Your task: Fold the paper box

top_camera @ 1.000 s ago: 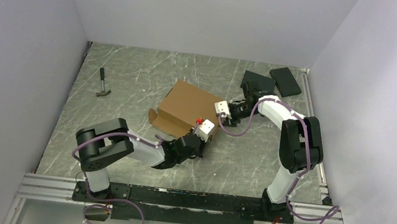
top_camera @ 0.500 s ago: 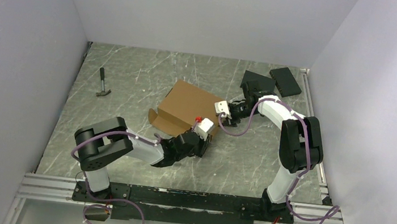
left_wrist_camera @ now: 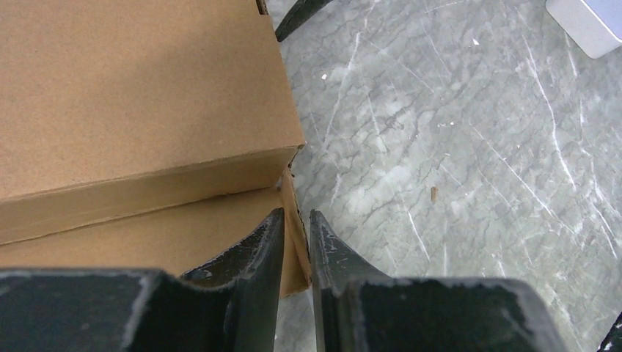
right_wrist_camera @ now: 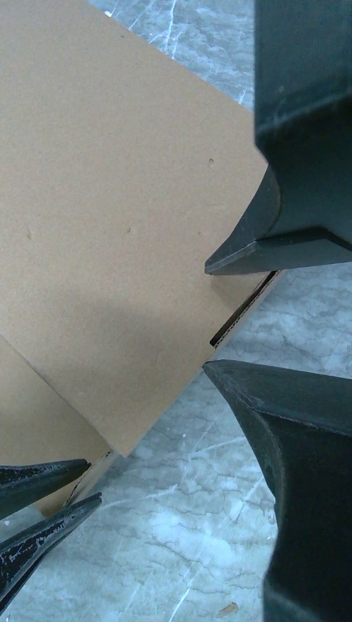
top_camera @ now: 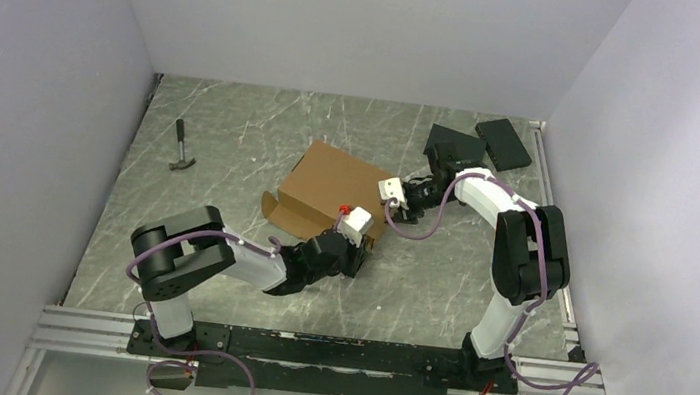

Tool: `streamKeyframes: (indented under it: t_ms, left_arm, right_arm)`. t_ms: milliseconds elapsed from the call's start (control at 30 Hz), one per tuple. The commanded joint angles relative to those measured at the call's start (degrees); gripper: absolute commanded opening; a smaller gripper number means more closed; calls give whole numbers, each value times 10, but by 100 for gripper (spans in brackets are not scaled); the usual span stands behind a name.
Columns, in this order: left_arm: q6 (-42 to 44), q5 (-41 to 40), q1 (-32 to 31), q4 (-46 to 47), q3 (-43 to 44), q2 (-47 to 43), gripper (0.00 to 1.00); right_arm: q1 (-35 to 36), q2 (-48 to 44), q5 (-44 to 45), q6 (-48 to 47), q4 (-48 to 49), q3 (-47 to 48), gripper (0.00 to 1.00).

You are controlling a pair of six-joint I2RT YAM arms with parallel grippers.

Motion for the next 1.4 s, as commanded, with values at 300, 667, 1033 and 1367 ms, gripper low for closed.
streamKeyframes:
  t_ms: [300,667,1033,1367]
  left_arm:
    - [-4,9,2,-7,17,6,11]
    - [33,0,2,-126,80,-15,4]
    - [7,1,16,-217,122,-34,0]
    - [5,25,24,-227,137,-36,0]
  right_arm:
    - [6,18,4,11,-40,6,48]
    - [6,19,4,12,-39,6,48]
    - [6,18,5,11,-40,6,48]
    - [6,19,5,10,-41,6,48]
